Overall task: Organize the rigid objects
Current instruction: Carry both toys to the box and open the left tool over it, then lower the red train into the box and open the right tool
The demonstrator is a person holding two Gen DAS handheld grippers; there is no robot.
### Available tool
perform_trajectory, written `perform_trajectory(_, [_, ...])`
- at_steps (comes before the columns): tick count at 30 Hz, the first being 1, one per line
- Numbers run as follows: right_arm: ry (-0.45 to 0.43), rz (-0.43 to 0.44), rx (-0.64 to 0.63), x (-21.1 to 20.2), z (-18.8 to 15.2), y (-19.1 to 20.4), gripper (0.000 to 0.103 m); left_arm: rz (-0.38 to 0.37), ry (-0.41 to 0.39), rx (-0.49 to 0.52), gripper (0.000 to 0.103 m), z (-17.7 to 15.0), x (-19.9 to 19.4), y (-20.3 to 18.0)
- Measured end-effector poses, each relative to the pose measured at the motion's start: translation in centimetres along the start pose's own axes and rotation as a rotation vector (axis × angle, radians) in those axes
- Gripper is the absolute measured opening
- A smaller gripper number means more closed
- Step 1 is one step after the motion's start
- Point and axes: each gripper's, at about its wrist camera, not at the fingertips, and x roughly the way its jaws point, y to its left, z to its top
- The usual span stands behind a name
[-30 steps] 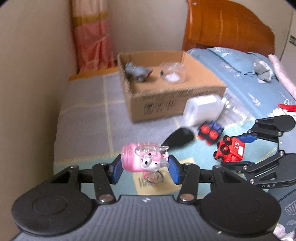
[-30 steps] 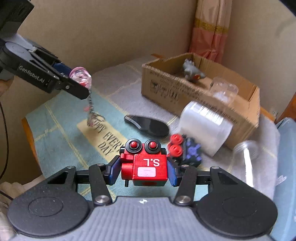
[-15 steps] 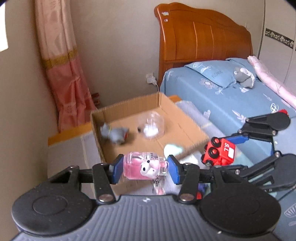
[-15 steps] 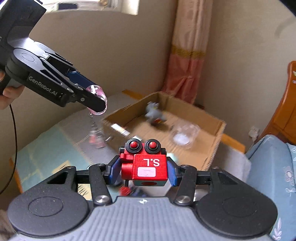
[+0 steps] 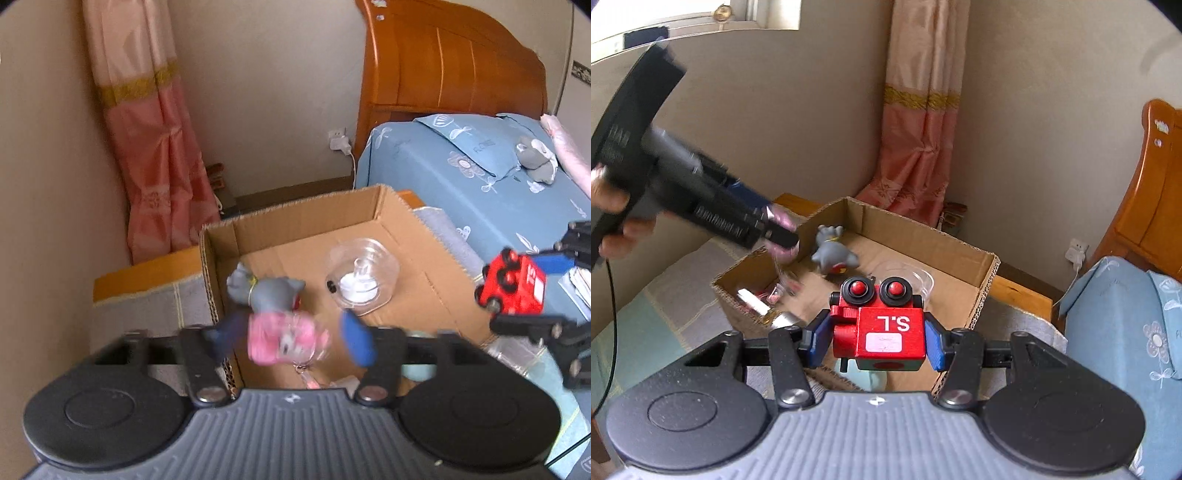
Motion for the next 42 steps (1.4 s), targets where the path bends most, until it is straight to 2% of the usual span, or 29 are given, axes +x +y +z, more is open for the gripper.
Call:
perform_trajectory(1, [0.002, 0.001, 0.009, 0.3, 0.1, -0.2, 0.056, 0.006, -0.003, -0.005, 0.094, -0.4, 0.1, 0.0])
perform_trajectory(2, [0.004, 0.003, 0.017, 0.5, 0.1, -0.4, 0.056, 0.012, -0.008, -0.005, 0.096, -0.7, 0.0, 0.0])
perform_trajectory(12, [0.025, -0.039, 0.087, 3.8, 1.8, -3.2, 0.056, -0.028, -0.044, 0.033, 0.098, -4.1, -3.0, -1.6])
perform_trajectory(23, [0.09, -0.09, 0.171, 9.6, 3.5, -6.4, 0.058, -0.05, -0.081, -0.019, 0.098, -8.3, -6.0, -2.3])
perform_trajectory(24, [0.089, -0.091, 0.171, 9.9, 3.5, -6.4, 0.065, -0.048, -0.084, -0.022, 0.098, -8.5, -6.1, -2.4])
perform_trajectory(25, [0.09, -0.092, 0.174, 10.0, 3.5, -6.3, 0.081, -0.043, -0.087, -0.026, 0.098, -8.7, -6.3, -2.4])
perform_trajectory(27, [0.067, -0.102, 0.173, 9.4, 3.2, -6.0, 0.099, -0.036, -0.093, -0.031, 0.098, -8.9, -6.6, -2.3])
perform_trajectory(28, [0.051, -0.107, 0.164, 9.0, 3.0, -5.7, 0.103, -0.031, -0.094, -0.035, 0.098, -9.1, -6.6, -2.4])
perform_trajectory(36, [0.065, -0.096, 0.108, 6.0, 1.6, -3.2, 0.103, -0.026, -0.085, -0.06, 0.098, -10.1, -6.7, -2.7])
perform_trajectory(42, [0.061, -0.073, 0.12, 4.1, 0.6, -1.3, 0.103, -0.003, -0.093, -0.058, 0.098, -10.6, -7.5, -3.2])
